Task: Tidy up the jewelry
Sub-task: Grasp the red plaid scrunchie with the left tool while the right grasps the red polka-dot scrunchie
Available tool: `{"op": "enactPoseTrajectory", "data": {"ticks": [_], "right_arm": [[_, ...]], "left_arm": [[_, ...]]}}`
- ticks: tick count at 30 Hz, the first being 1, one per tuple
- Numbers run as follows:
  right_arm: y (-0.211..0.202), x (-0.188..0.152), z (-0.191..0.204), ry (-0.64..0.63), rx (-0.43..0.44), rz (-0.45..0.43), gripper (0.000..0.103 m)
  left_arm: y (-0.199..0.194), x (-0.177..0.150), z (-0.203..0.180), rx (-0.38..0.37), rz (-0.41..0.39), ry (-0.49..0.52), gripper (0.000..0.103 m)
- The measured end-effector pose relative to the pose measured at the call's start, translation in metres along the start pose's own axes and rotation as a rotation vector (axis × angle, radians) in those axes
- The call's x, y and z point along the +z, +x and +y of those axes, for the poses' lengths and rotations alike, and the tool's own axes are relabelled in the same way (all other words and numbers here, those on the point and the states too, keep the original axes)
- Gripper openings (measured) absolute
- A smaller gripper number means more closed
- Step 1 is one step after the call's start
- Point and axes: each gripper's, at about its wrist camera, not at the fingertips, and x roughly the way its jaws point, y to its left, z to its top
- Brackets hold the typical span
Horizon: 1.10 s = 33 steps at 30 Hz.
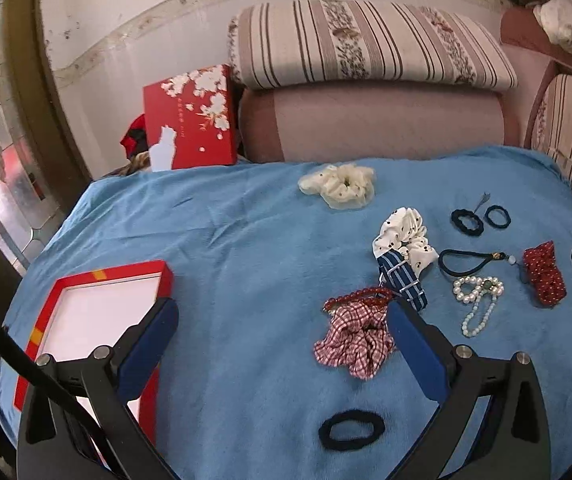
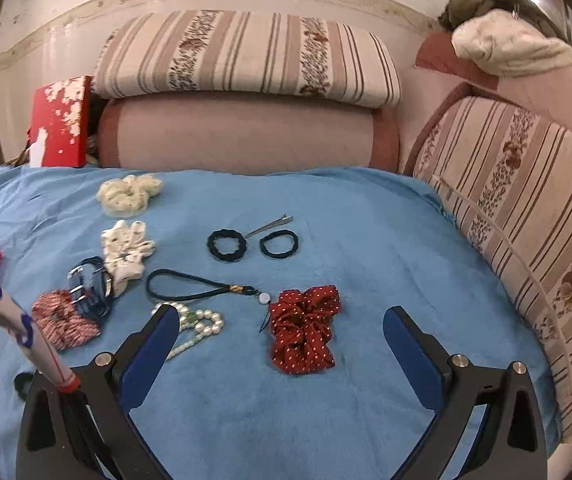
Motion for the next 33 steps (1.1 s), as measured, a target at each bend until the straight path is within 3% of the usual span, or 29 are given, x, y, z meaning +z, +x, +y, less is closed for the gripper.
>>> {"op": "enactPoseTrajectory", "data": {"ticks": [4, 10, 15, 19, 24, 30, 31, 33], "right_arm": [[0.017, -0.002, -0.010, 0.036, 0.032, 0.008, 0.102], [0.043, -0.009, -0.020, 0.079, 0.157, 0.099, 0.086], [0.058, -0.015, -0.028, 0.142, 0.243, 0.150, 0.085], [0.067, -0.017, -0.035, 0.145, 0.194, 0.173, 0.085], [0.076, -0.020, -0.055, 0.166, 0.144, 0.185, 0.085], [0.097, -0.023, -0.052, 0.170, 0.178, 0.230, 0.084], [0.100, -0.024, -0.049, 0.159, 0.172, 0.235, 0.084], [0.108, -0.028, -0.042, 0.129, 0.152, 0.258, 0.082]], "left_arm": [[0.017, 0.006, -0.001, -0.042, 0.024, 0.016, 0.103], [0.046, 0.003, 0.025, -0.113, 0.080, -0.076, 0.103], [0.066, -0.011, 0.034, -0.211, 0.127, -0.132, 0.103], [0.081, -0.019, 0.018, -0.312, 0.175, -0.121, 0.103], [0.100, -0.030, 0.005, -0.370, 0.249, -0.122, 0.103], [0.113, -0.035, -0.002, -0.430, 0.300, -0.152, 0.103], [0.115, -0.036, -0.003, -0.440, 0.306, -0.161, 0.100], [0.118, -0.036, -0.005, -0.461, 0.321, -0.167, 0.082]]}}
